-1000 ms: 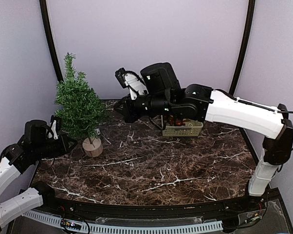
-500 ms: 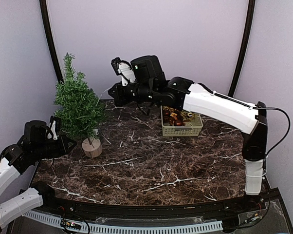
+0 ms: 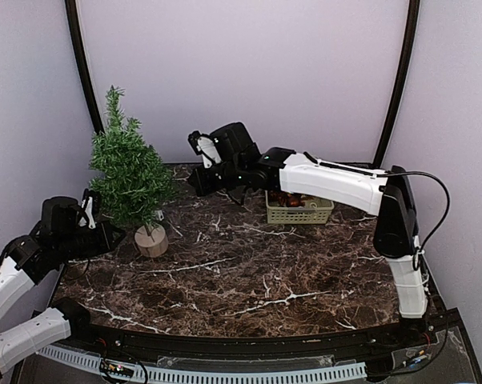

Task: Decorate the small christmas tree
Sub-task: Wrap the side of the string light in the gap of the branches.

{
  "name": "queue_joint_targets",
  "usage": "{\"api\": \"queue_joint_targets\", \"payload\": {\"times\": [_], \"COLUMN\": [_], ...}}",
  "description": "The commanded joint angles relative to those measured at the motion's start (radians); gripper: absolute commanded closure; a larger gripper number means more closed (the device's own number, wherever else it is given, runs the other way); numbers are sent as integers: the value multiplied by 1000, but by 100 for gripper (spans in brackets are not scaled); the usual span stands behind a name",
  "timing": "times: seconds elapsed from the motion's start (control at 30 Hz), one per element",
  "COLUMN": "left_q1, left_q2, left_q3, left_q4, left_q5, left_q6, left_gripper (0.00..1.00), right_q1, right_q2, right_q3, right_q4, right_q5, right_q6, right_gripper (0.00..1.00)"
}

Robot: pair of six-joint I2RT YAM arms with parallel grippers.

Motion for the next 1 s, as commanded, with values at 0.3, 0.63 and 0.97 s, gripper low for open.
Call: {"api": "queue_joint_targets", "payload": {"times": [0.3, 0.63, 0.97], "left_q1": [168, 236, 209], "left_q2": [87, 216, -144], "left_q3": [2, 86, -121], "left_q4": [156, 151, 124], "left_q5": [87, 117, 223], "left_q6": [125, 189, -120], "left_gripper": [100, 55, 23], "right_q1": [80, 111, 113], "right_q2": [-112, -129, -158], "right_q3": [-301, -307, -299], "right_q4": [87, 142, 201], "right_q5": [-86, -137, -142], "right_q6": [37, 88, 148], "right_gripper": [100, 100, 100]}}
